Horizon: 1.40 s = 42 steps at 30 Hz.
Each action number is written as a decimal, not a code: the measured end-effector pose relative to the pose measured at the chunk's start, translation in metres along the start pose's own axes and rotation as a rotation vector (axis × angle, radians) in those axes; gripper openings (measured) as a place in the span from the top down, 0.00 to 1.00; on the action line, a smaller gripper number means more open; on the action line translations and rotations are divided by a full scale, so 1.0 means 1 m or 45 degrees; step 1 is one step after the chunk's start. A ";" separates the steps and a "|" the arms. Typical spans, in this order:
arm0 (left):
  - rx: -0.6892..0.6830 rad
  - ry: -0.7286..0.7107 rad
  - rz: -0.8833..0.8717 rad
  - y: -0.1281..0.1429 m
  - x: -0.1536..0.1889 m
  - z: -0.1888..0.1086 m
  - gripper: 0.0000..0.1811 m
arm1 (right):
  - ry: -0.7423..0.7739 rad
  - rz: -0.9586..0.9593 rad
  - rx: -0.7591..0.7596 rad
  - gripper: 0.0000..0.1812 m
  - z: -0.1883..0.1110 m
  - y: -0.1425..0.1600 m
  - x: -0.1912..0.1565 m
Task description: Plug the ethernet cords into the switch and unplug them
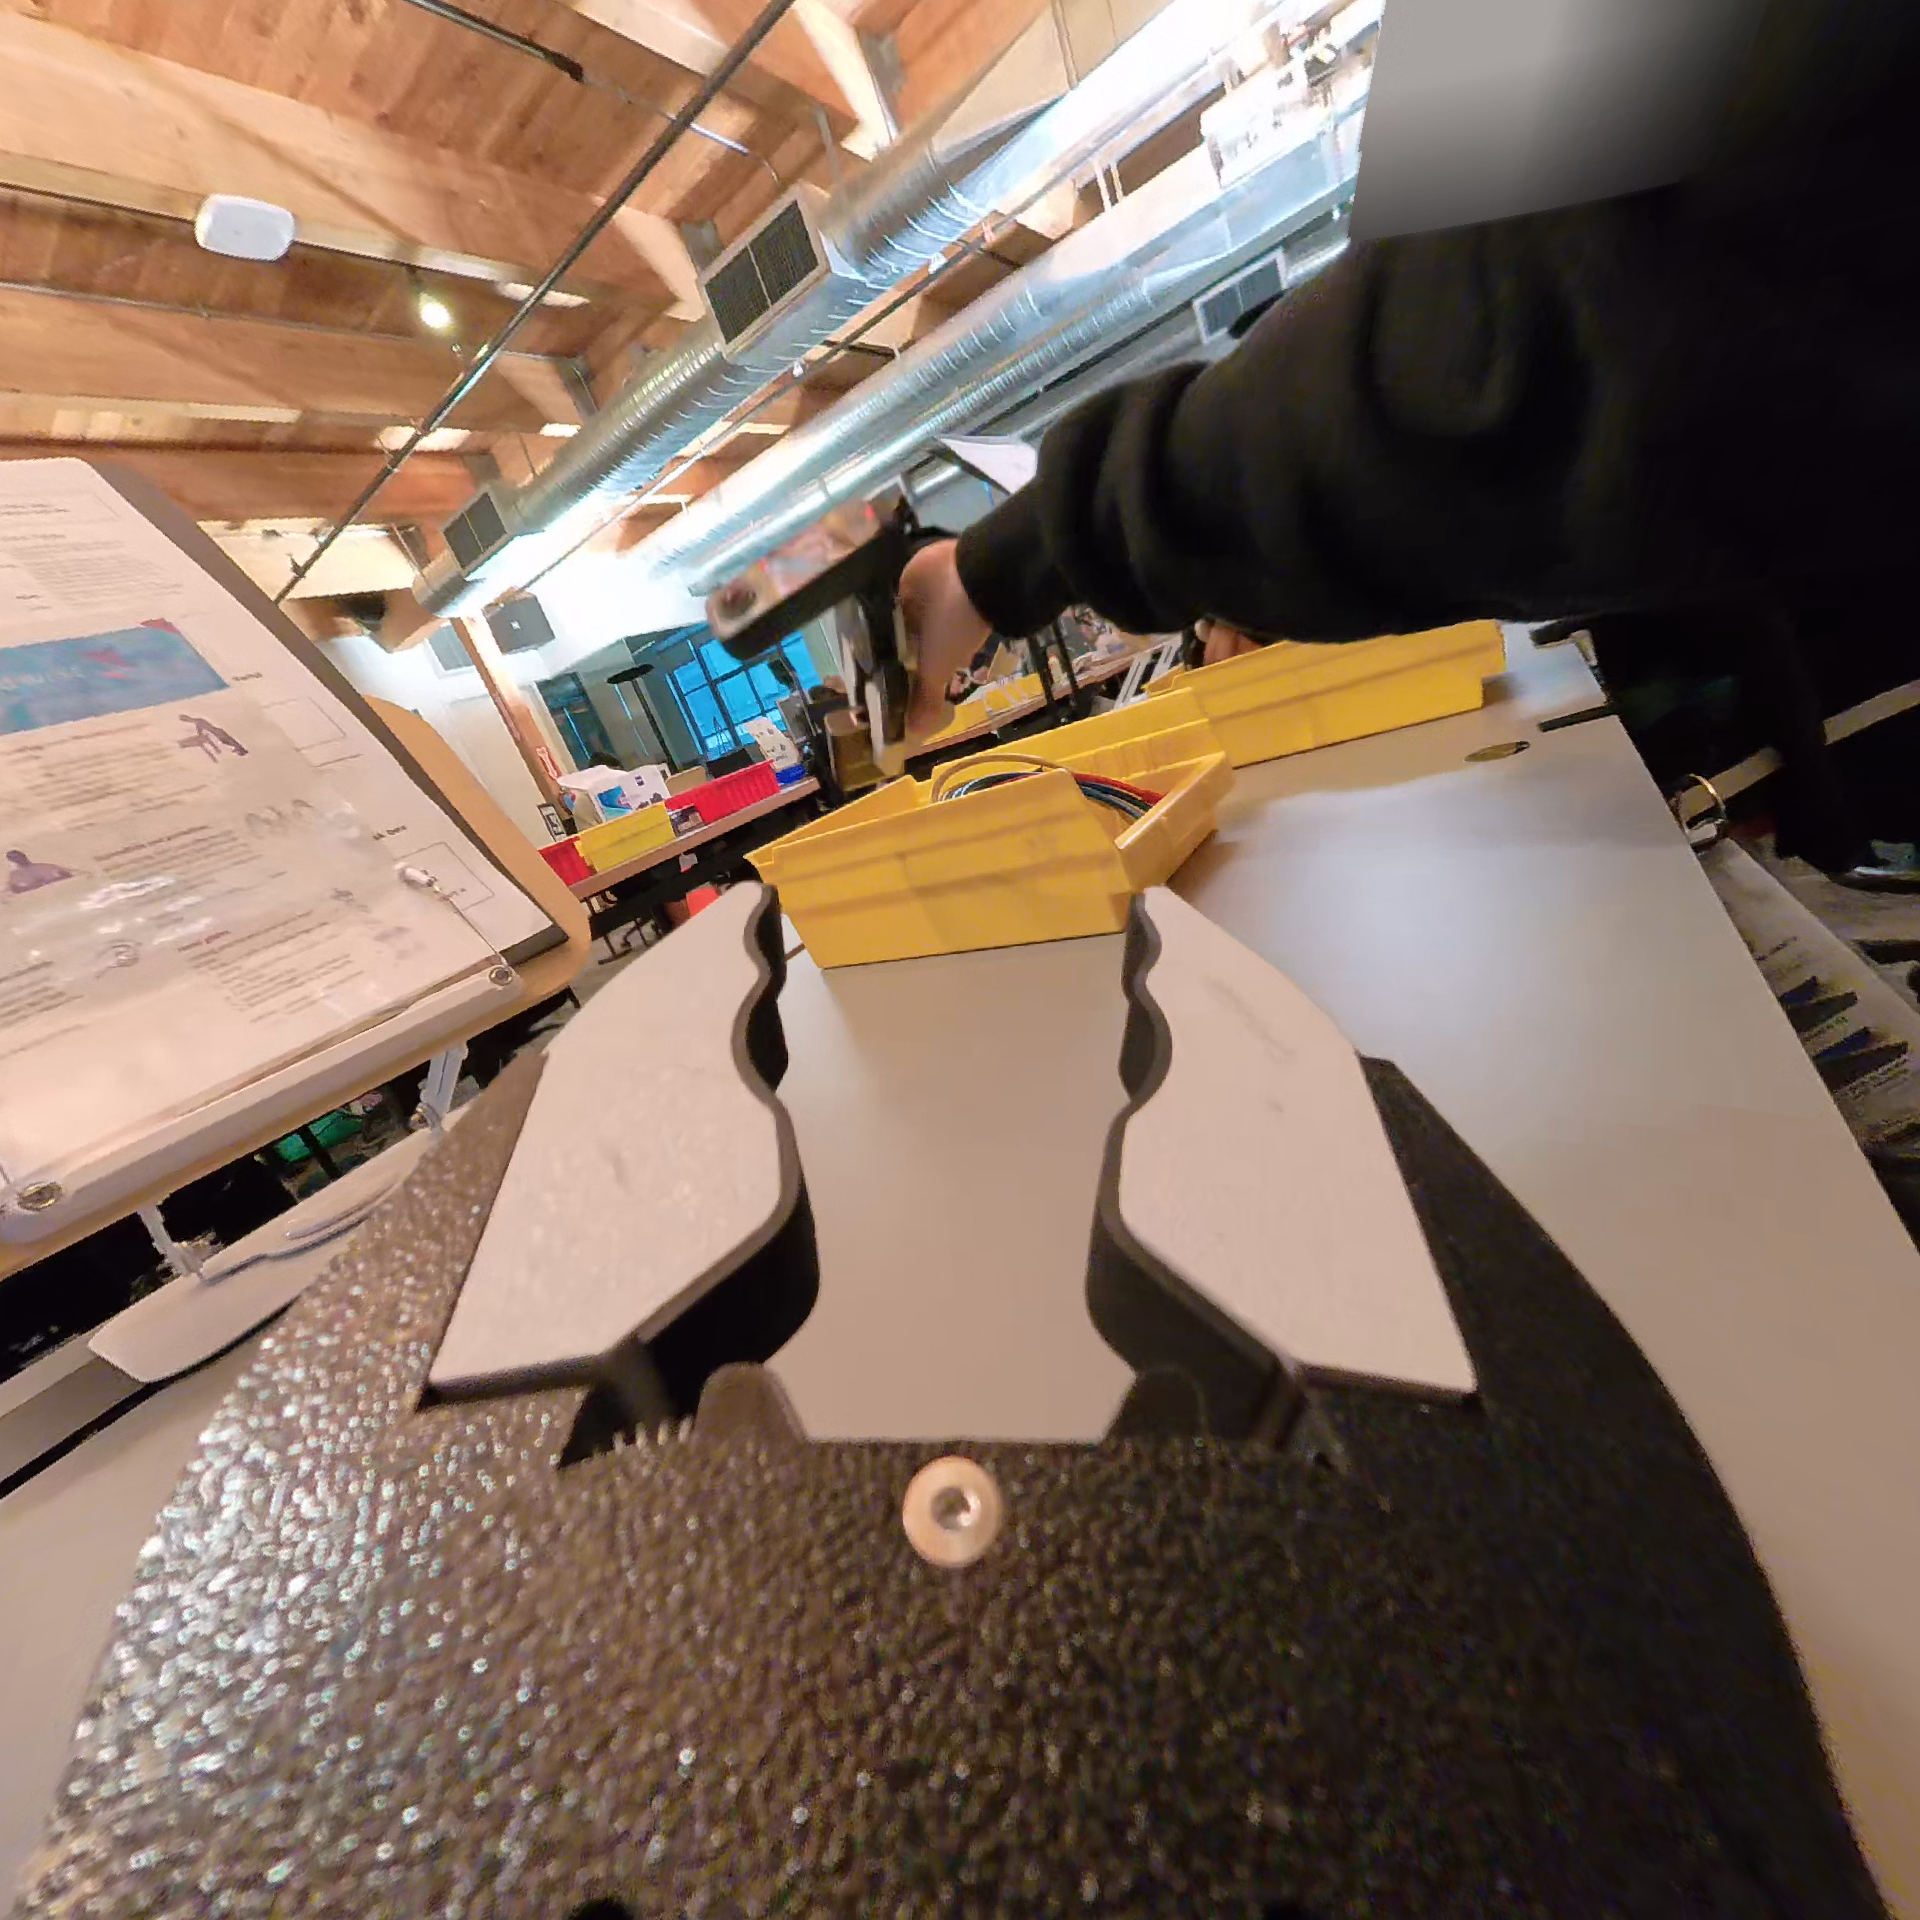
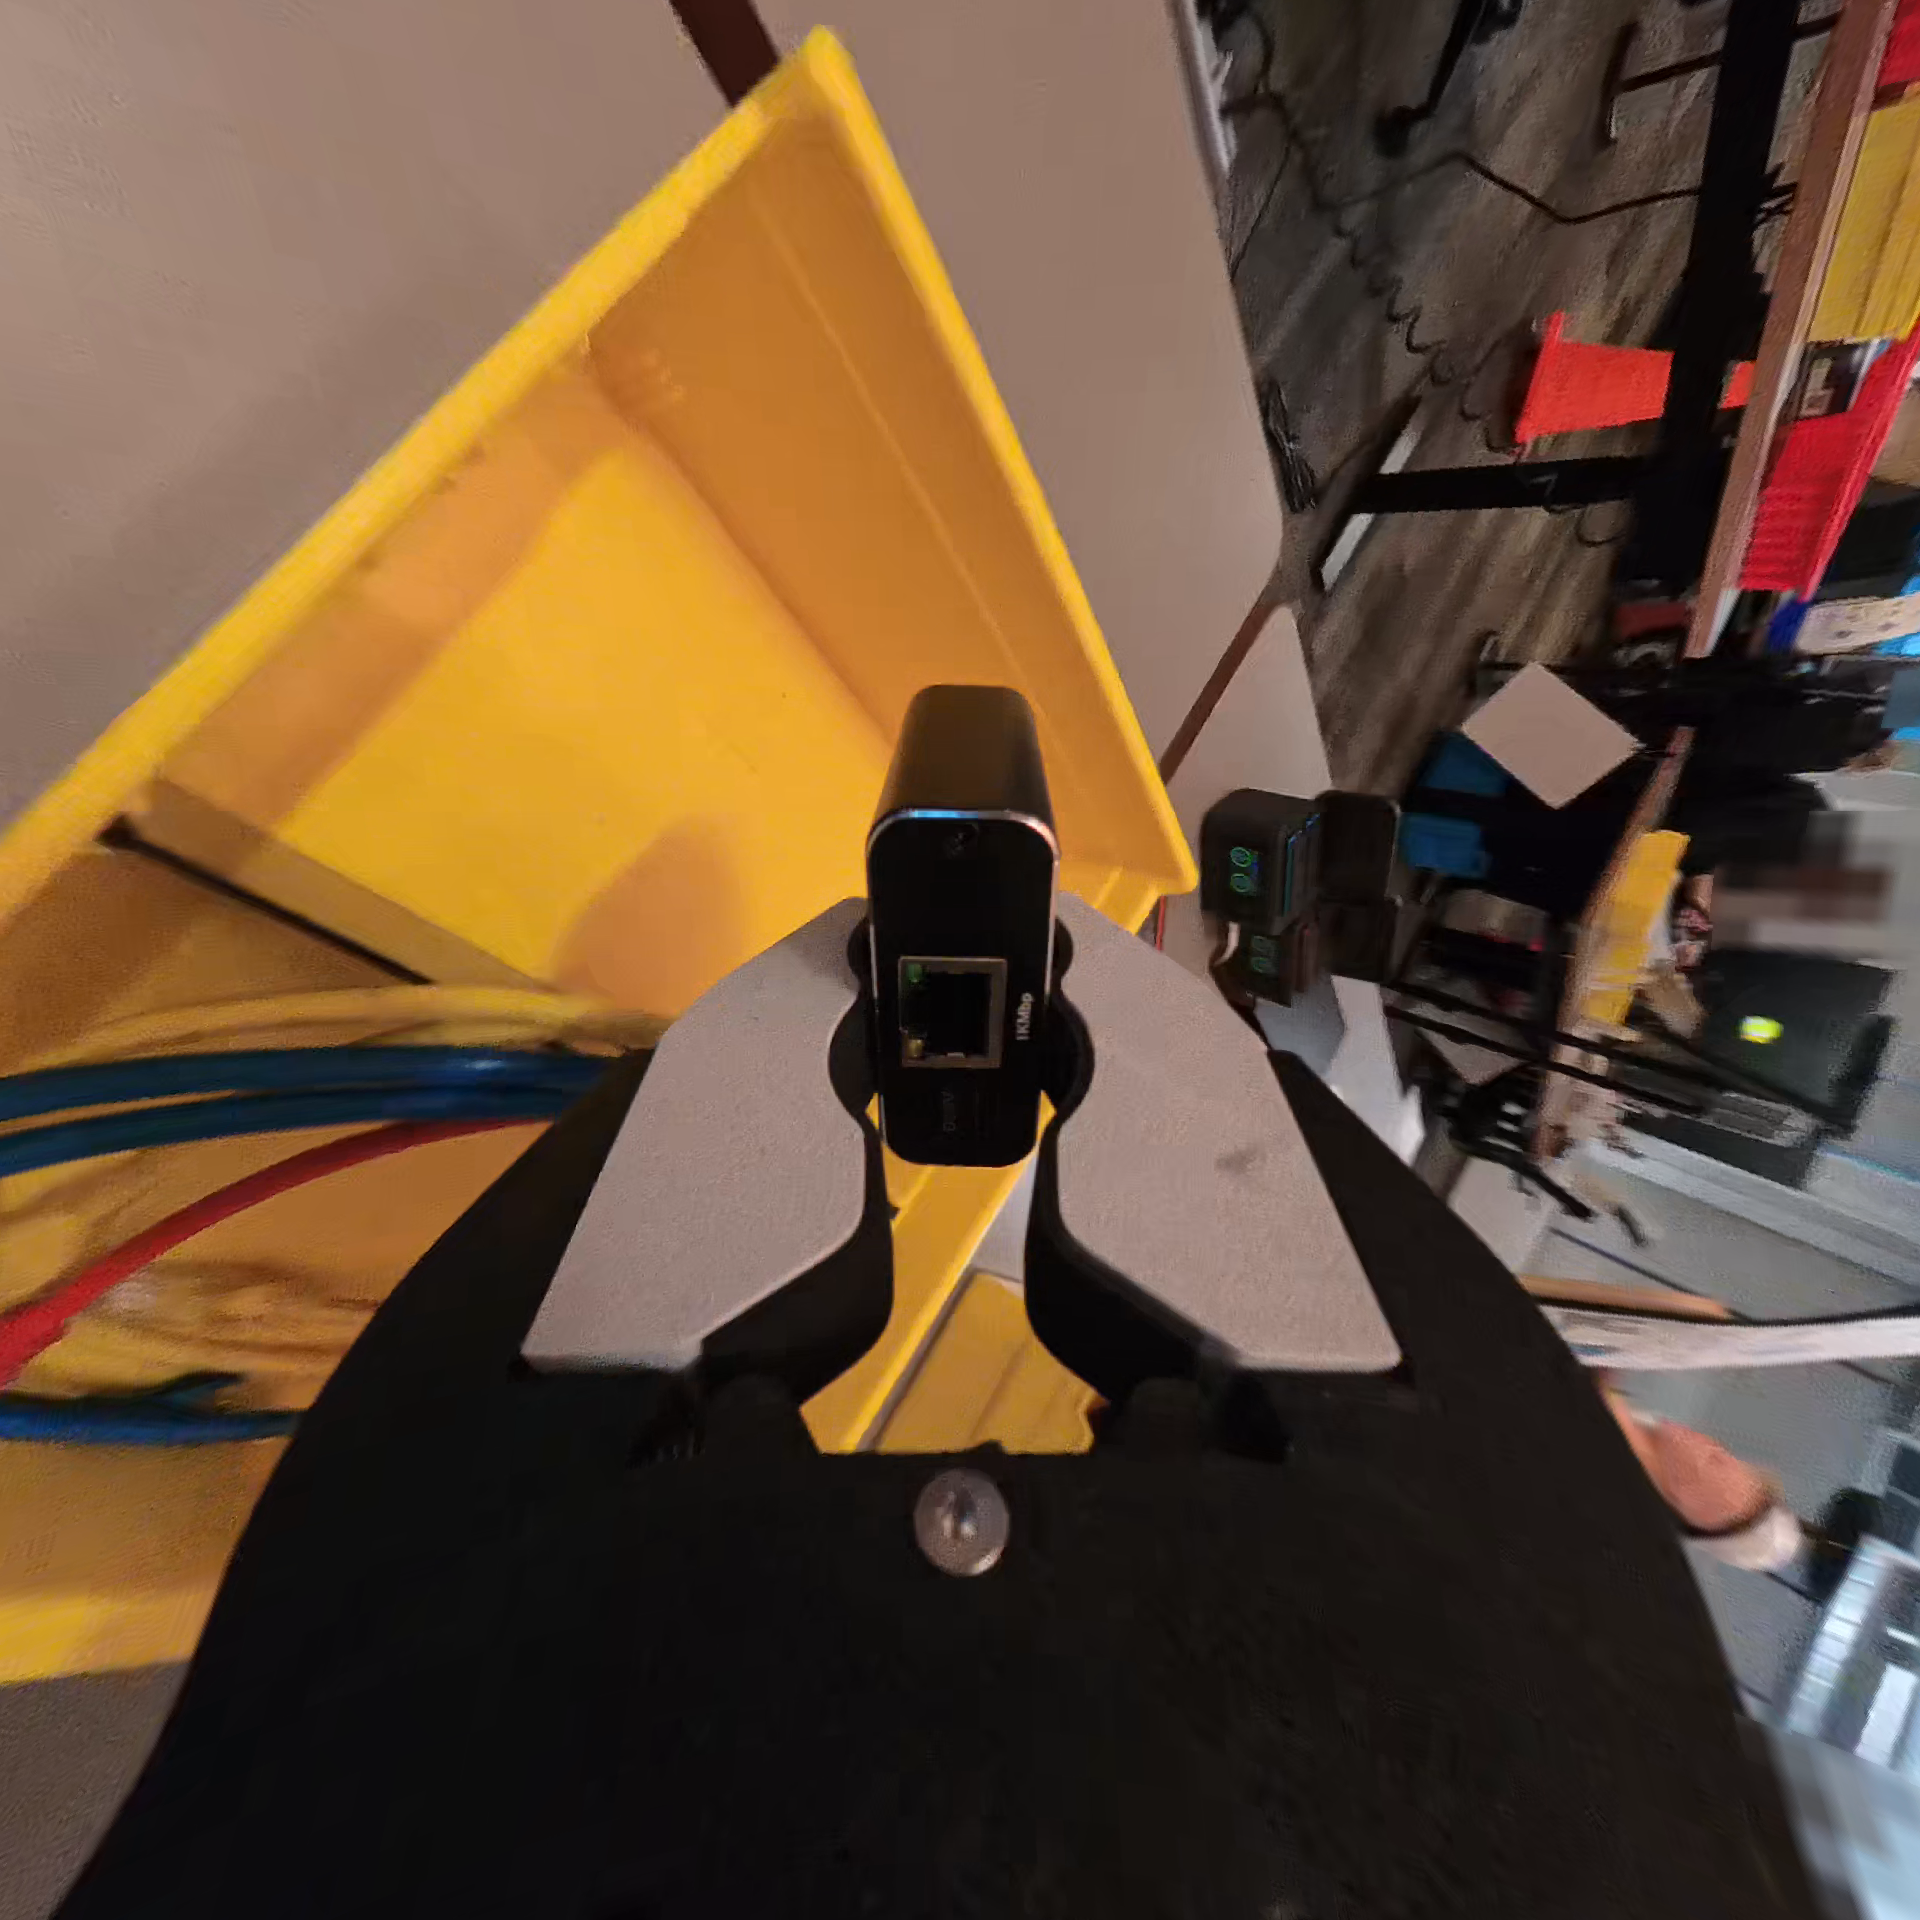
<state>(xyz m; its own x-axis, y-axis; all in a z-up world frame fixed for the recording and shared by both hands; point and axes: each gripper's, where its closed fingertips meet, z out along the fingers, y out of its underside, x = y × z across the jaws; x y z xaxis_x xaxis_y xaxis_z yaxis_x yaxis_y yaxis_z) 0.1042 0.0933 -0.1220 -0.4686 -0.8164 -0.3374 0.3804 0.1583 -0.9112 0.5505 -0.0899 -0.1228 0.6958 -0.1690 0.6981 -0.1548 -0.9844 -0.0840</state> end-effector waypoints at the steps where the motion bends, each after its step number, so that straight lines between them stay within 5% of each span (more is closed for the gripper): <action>1: 0.001 0.000 0.001 0.000 0.000 0.000 0.66 | -0.001 -0.038 -0.039 0.85 0.008 0.000 -0.002; 12: 0.026 -0.003 -0.029 -0.002 -0.002 -0.002 0.67 | -0.102 -0.287 -0.213 0.84 0.036 0.003 -0.034; 21: 0.022 0.003 -0.049 -0.002 -0.003 -0.002 0.67 | -0.140 -0.121 -0.014 0.75 0.022 -0.012 -0.036; 27: 0.013 -0.015 -0.045 -0.002 -0.005 -0.002 0.68 | -0.183 0.076 0.086 0.67 -0.008 -0.008 -0.033; 32: 0.020 -0.070 -0.082 -0.002 -0.013 -0.003 0.69 | -0.527 0.456 0.269 0.58 -0.081 0.003 -0.092; 36: -0.055 -0.159 -0.114 0.007 -0.034 -0.007 0.69 | -0.648 0.701 0.570 0.61 -0.131 0.009 -0.136; 42: -0.359 -0.643 -0.090 0.023 -0.130 -0.054 0.69 | -0.541 0.812 0.639 0.63 -0.105 0.010 -0.180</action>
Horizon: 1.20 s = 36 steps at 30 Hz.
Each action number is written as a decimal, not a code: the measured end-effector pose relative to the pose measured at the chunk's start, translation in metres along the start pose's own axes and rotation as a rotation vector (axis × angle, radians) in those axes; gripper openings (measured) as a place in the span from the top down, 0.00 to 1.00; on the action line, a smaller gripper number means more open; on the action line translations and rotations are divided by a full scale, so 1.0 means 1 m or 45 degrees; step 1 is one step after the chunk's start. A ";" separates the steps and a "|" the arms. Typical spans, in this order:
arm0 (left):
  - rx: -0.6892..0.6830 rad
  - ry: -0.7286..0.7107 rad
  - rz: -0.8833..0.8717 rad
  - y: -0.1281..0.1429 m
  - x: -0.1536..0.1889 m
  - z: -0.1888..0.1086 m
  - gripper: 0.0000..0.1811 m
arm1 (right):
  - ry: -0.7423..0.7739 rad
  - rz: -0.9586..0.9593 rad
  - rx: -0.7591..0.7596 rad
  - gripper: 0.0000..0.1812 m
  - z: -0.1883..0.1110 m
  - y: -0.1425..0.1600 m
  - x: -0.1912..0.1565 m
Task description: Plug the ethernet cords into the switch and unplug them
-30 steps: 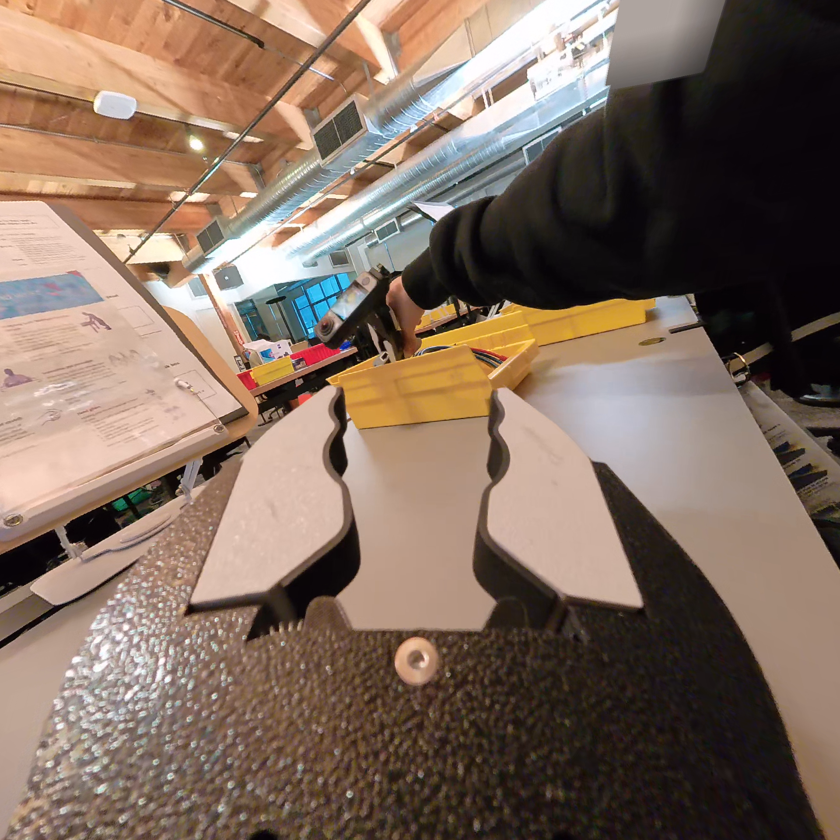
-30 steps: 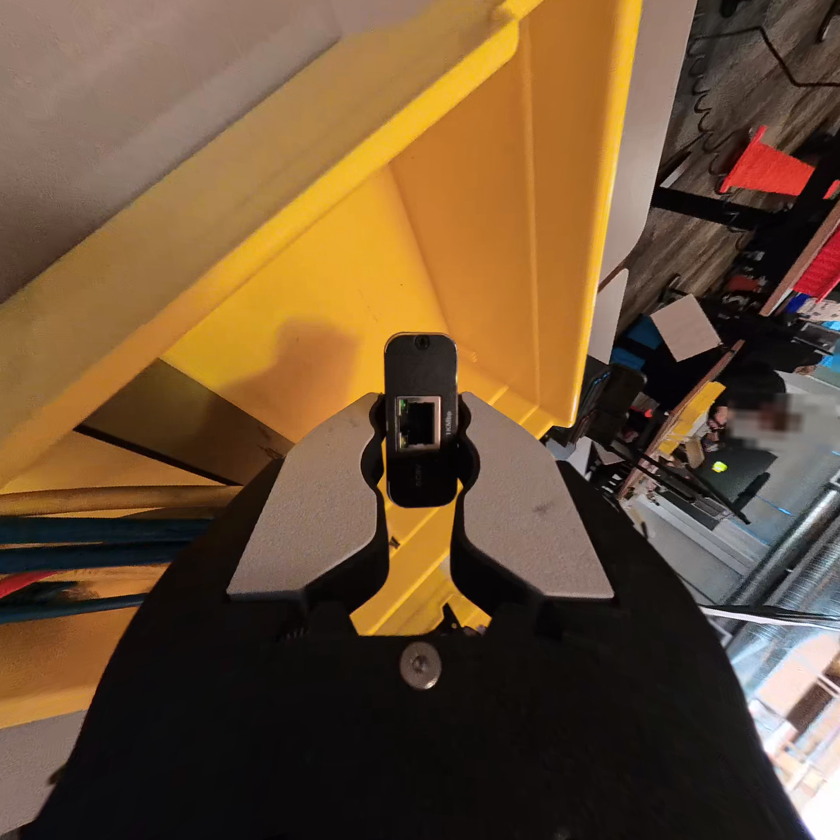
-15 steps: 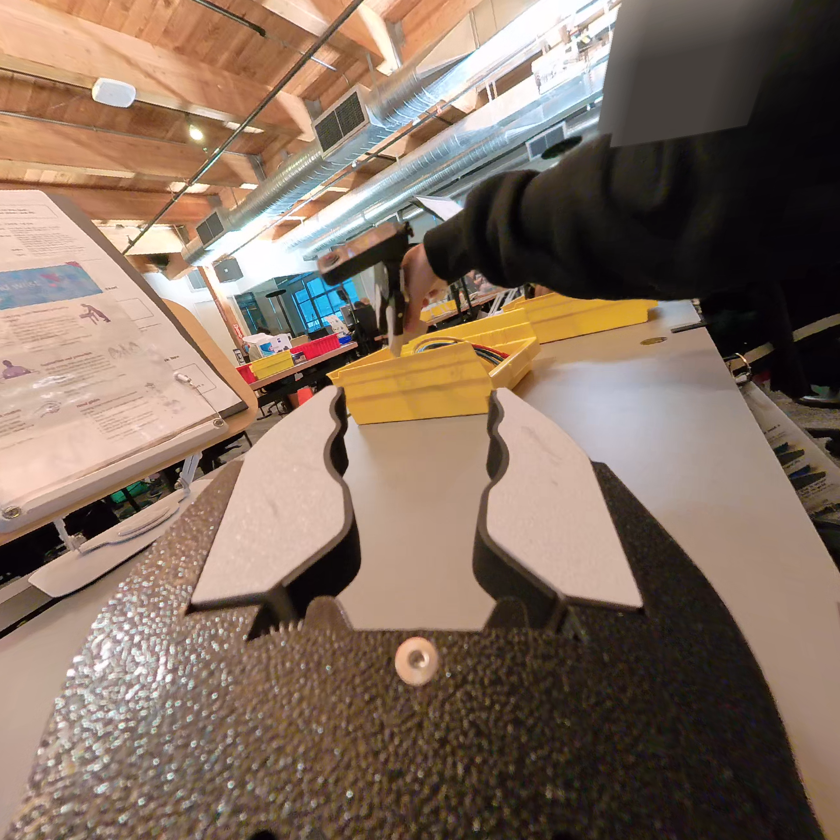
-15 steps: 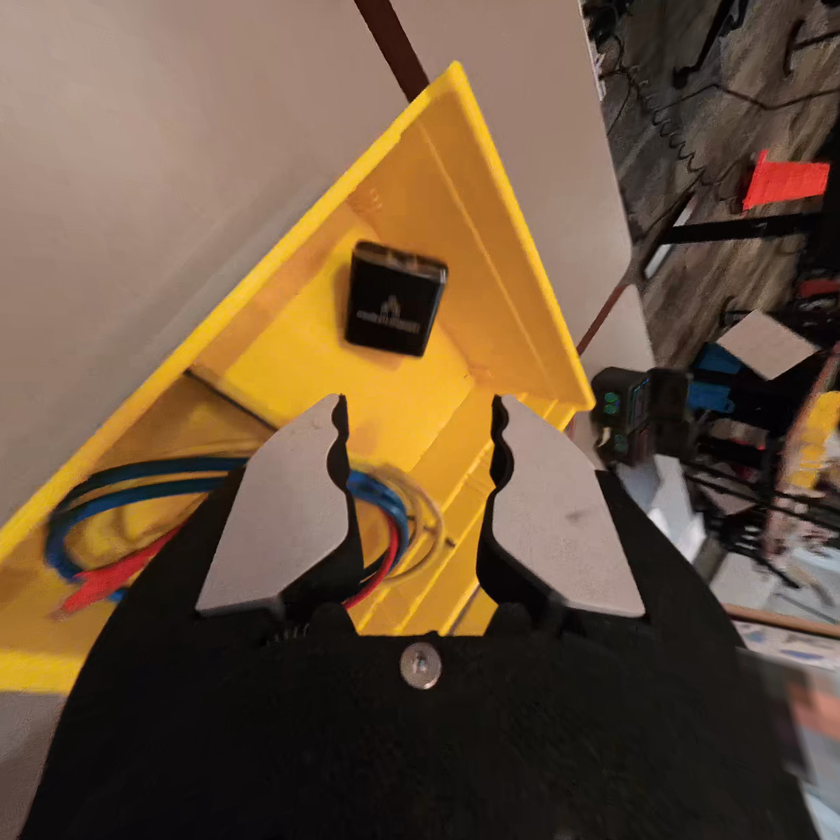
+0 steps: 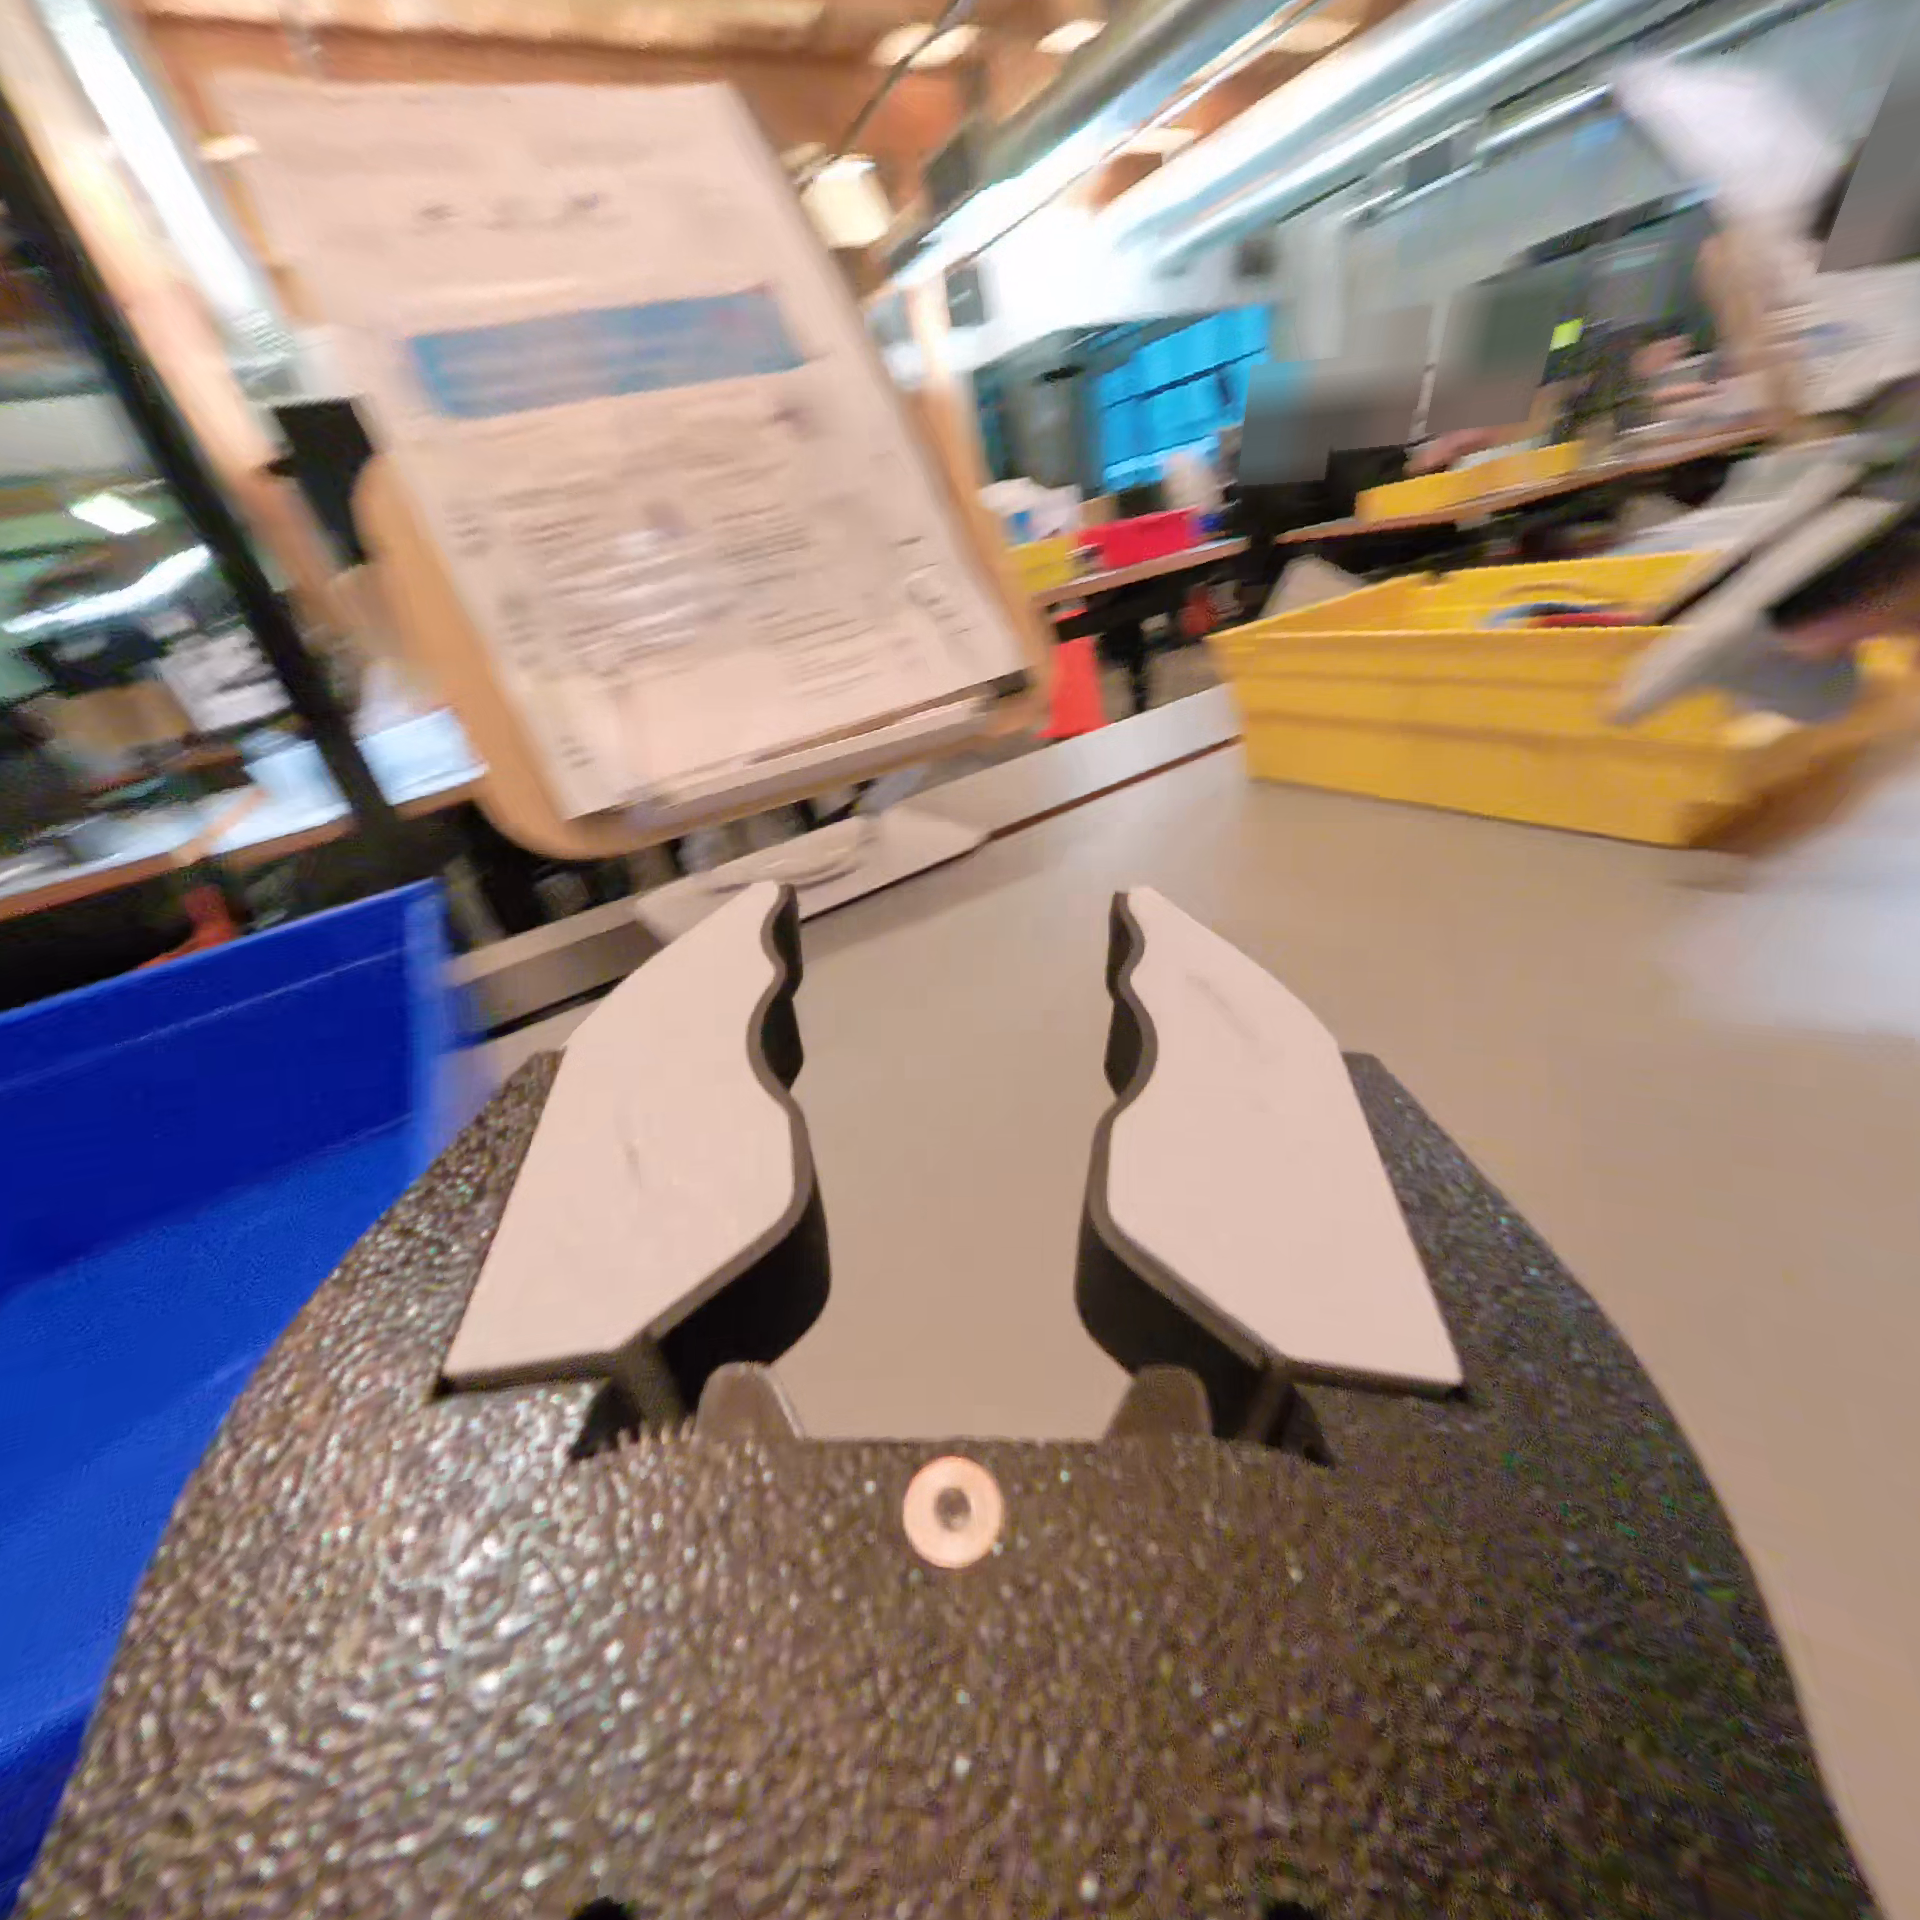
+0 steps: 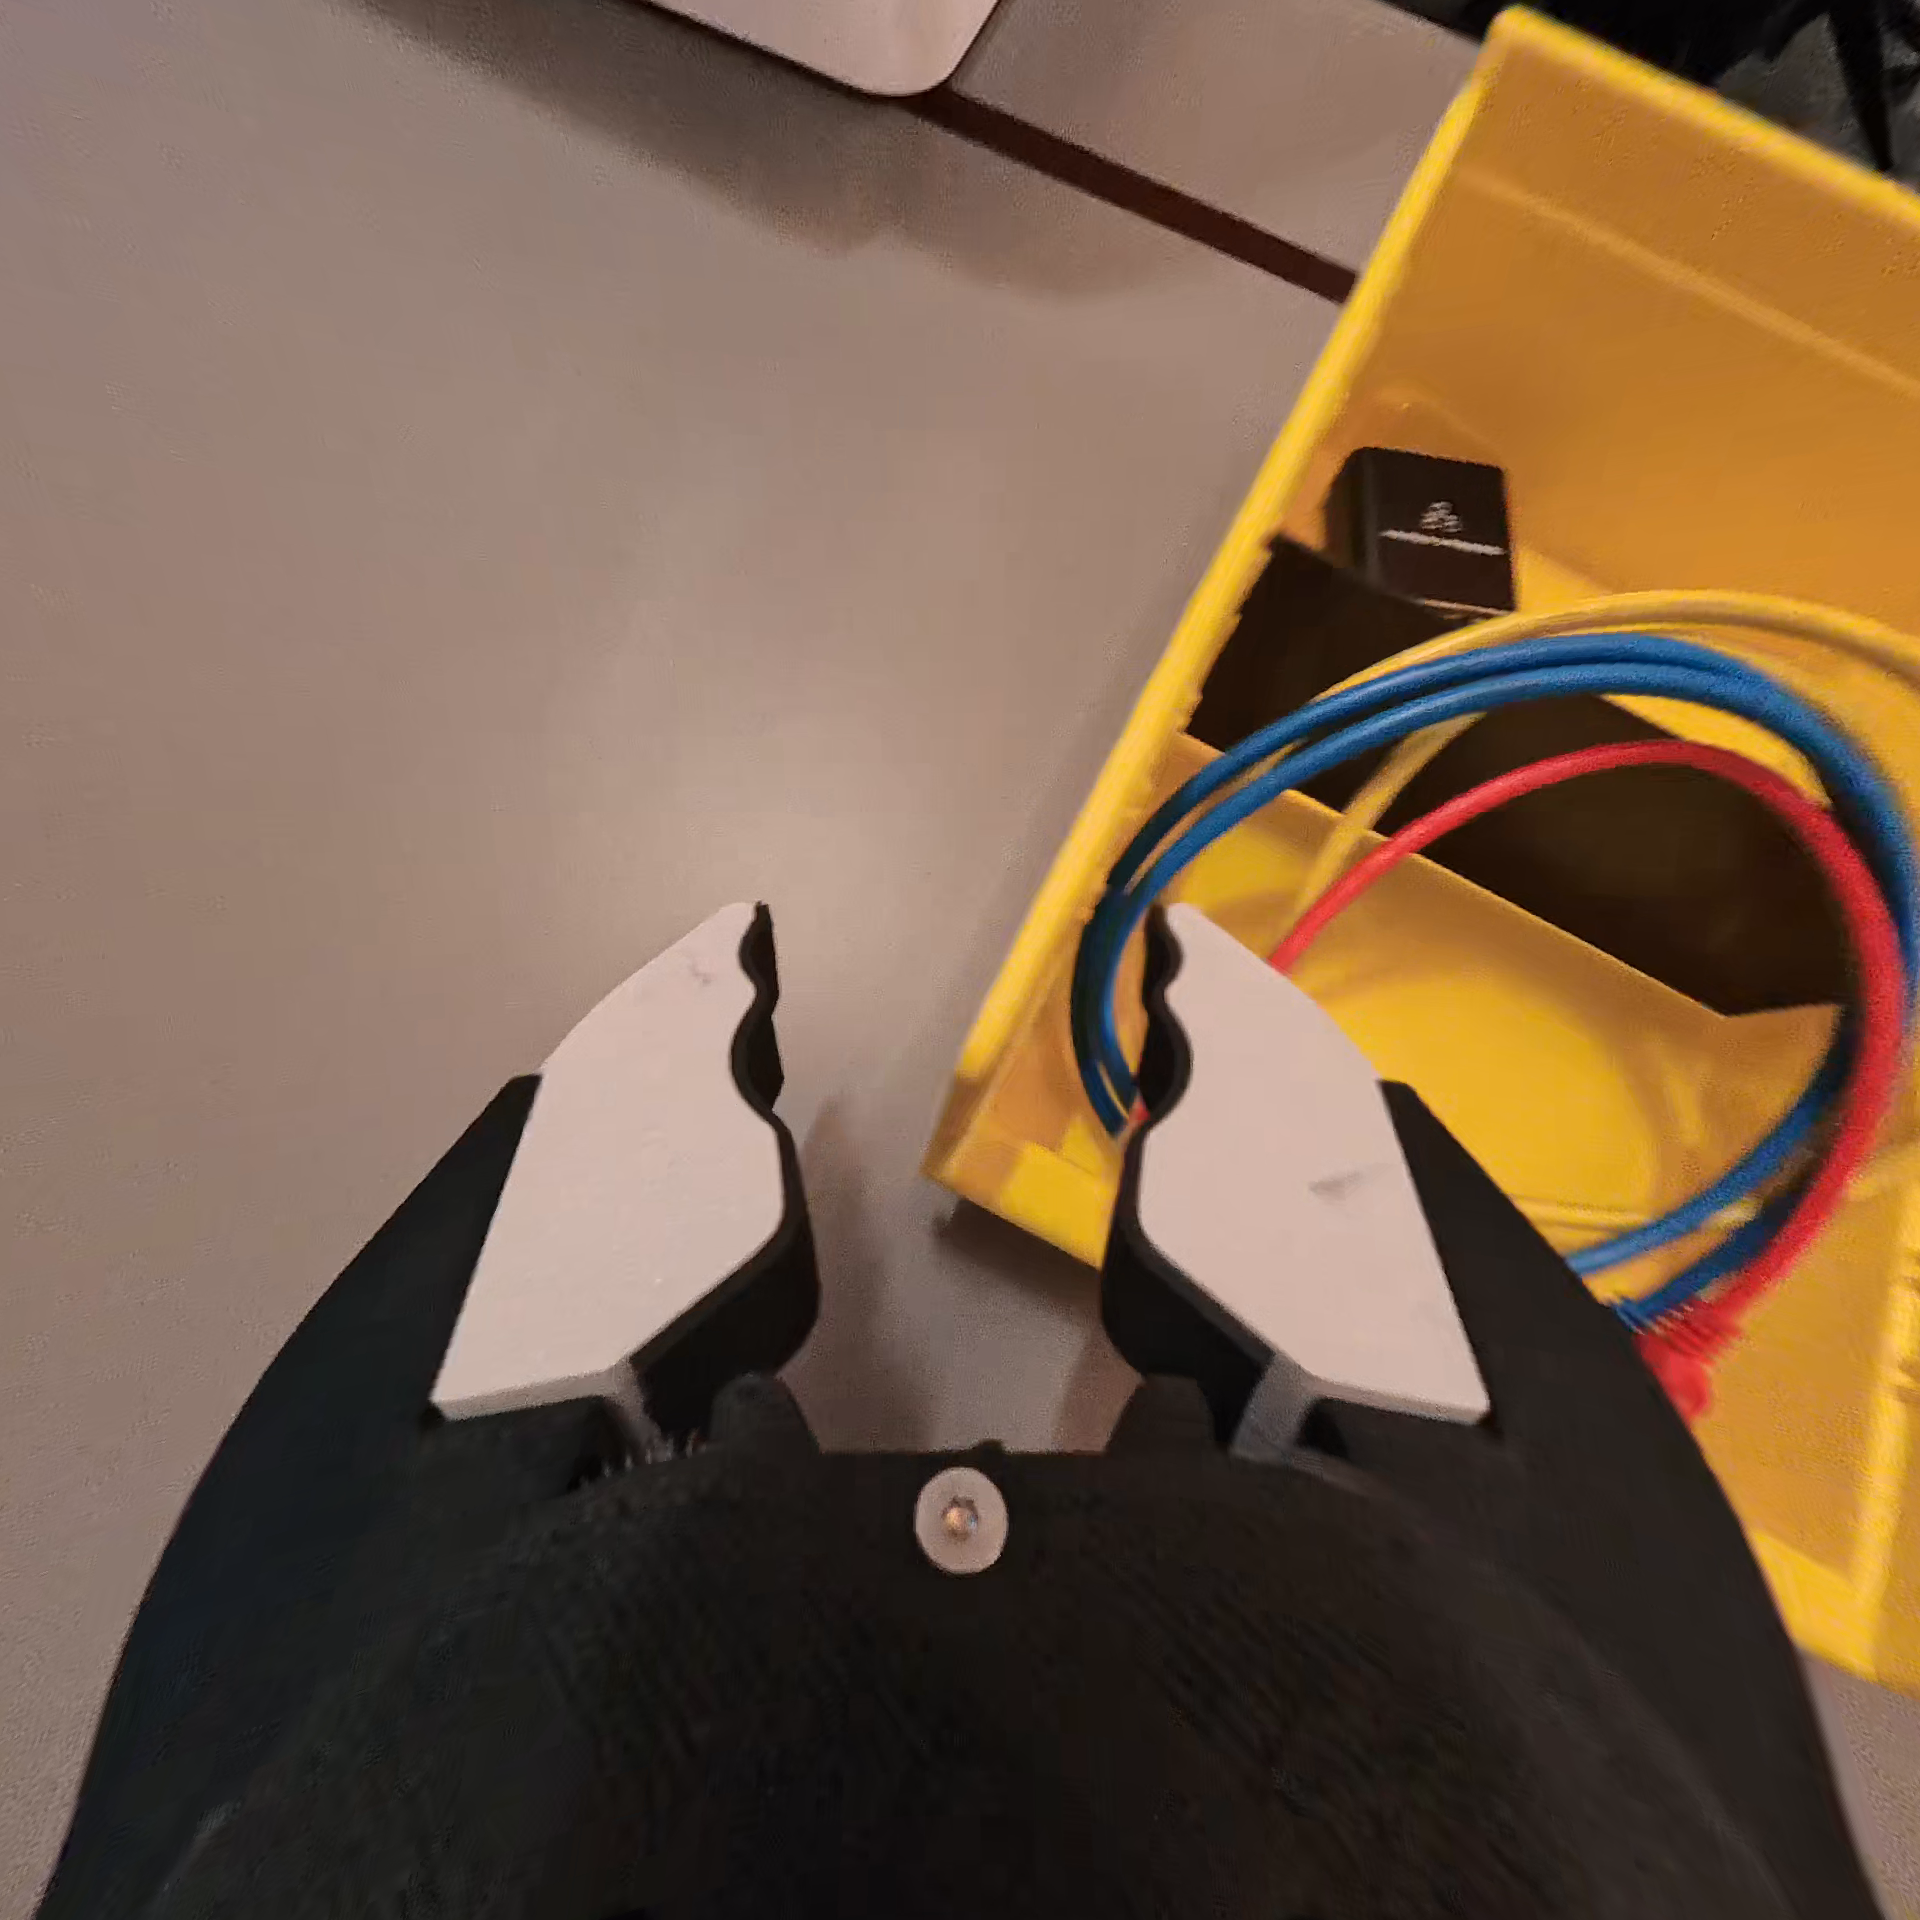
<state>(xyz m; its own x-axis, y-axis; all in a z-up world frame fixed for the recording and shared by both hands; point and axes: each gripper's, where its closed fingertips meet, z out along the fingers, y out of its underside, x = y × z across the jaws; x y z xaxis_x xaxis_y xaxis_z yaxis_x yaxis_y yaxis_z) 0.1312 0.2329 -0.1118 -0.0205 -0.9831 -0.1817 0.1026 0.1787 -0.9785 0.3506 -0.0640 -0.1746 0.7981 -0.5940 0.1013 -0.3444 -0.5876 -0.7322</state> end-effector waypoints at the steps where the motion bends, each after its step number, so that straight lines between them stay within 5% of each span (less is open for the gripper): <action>1: -0.029 -0.099 -0.003 -0.001 -0.023 -0.004 0.69 | 0.013 -0.028 -0.007 0.68 0.008 0.003 -0.003; 5: -0.105 -0.482 0.005 -0.006 -0.122 -0.044 0.69 | 0.354 -0.210 0.018 0.86 0.022 0.004 0.021; 8: -0.269 -0.678 -0.064 0.014 -0.193 -0.082 0.66 | 0.435 -0.051 0.049 0.96 0.019 0.004 0.031; 14: -0.495 -0.691 -0.229 0.069 -0.272 -0.105 0.64 | 0.377 0.134 0.123 0.97 0.014 0.002 -0.006; 19: -0.589 -0.456 -0.410 0.107 -0.274 -0.085 0.74 | 0.409 0.151 0.197 0.97 0.014 -0.010 -0.074; 22: -0.557 -0.503 -0.506 0.108 -0.284 -0.090 0.97 | 0.349 0.105 0.215 0.96 0.016 -0.019 -0.126; 28: -0.527 -0.622 -0.519 0.099 -0.273 -0.114 0.99 | 0.175 0.045 0.292 0.93 0.030 -0.050 -0.231; 36: -0.429 -0.789 -0.467 0.041 -0.254 -0.174 0.99 | -0.394 -0.008 0.407 0.60 0.039 -0.096 -0.396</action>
<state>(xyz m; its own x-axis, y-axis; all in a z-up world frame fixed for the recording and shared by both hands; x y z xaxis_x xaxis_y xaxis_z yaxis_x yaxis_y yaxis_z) -0.0327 0.4970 -0.1224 0.5726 -0.8063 0.1481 -0.1121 -0.2559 -0.9602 0.0871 0.2492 -0.1703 0.9268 -0.3700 -0.0641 -0.2075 -0.3622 -0.9087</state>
